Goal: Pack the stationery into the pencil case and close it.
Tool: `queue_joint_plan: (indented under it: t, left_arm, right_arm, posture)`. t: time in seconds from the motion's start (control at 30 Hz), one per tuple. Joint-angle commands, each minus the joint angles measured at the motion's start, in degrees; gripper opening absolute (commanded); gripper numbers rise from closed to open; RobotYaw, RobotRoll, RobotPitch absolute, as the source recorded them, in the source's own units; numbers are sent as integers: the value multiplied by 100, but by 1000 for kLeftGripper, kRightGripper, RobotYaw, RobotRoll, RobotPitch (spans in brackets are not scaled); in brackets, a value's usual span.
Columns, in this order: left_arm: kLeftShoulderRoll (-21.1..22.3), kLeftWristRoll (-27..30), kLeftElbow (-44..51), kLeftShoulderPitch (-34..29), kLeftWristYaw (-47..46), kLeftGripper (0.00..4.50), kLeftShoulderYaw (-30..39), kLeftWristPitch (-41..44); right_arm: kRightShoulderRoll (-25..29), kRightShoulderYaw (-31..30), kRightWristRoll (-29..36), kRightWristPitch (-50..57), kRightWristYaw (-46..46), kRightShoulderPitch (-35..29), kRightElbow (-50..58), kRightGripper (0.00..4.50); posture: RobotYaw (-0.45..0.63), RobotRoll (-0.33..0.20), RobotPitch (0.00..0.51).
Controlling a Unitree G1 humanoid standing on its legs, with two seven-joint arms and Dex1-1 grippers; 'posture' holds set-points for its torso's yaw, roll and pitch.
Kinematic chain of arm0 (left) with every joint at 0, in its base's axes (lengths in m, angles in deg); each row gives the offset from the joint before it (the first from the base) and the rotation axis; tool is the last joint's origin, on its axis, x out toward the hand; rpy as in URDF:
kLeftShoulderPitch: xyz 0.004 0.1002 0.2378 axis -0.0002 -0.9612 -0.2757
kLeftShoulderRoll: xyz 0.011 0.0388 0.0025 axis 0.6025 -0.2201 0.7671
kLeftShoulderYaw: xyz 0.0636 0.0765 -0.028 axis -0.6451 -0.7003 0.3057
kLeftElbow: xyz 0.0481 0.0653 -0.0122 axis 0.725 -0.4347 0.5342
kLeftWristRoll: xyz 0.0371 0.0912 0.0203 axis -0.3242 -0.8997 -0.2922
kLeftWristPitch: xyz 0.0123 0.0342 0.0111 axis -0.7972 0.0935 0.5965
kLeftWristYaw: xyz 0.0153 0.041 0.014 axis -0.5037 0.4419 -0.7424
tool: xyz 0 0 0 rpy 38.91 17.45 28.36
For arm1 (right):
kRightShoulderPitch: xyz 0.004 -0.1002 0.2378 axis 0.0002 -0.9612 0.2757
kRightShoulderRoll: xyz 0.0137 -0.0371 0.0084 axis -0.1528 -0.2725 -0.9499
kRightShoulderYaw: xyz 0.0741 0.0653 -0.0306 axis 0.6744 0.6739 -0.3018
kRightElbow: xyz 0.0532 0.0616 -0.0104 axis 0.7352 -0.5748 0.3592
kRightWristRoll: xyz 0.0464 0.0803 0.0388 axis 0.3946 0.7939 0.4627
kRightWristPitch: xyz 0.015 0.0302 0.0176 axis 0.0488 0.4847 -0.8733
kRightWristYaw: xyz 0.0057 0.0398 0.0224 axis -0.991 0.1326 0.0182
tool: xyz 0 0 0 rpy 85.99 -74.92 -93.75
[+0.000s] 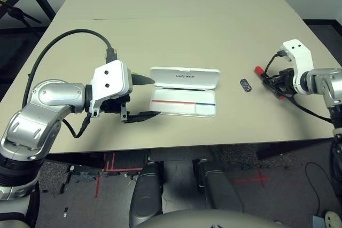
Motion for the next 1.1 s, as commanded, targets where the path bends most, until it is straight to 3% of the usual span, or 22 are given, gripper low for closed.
queue_joint_plan:
  t: [0.03,0.27,0.57,0.9,1.1]
  left_arm:
    - [64,-19,-59,52,77,4500,-141,-66]
    - [52,-64,-280,216,190,4500,-303,-205]
    - [38,-118,-498,319,305,4500,-429,-378]
    - [58,-146,-552,321,305,4500,-488,-437]
    - [74,-177,-545,282,285,4500,-488,-436]
  right_arm:
    - [294,-60,-81,-497,403,-94,263,519]
    - [897,-44,-134,-2126,1550,-135,49,519]
    - [1170,-39,417,-2649,3264,-546,876,519]
    - [376,-427,540,-2623,3504,-406,1607,519]
    - [-197,-753,335,-2940,3436,-150,1491,519]
  posture:
    - [-5,0,157]
    - [-34,0,160]
    - [-55,0,163]
    - [-44,0,168]
    - [-30,0,170]
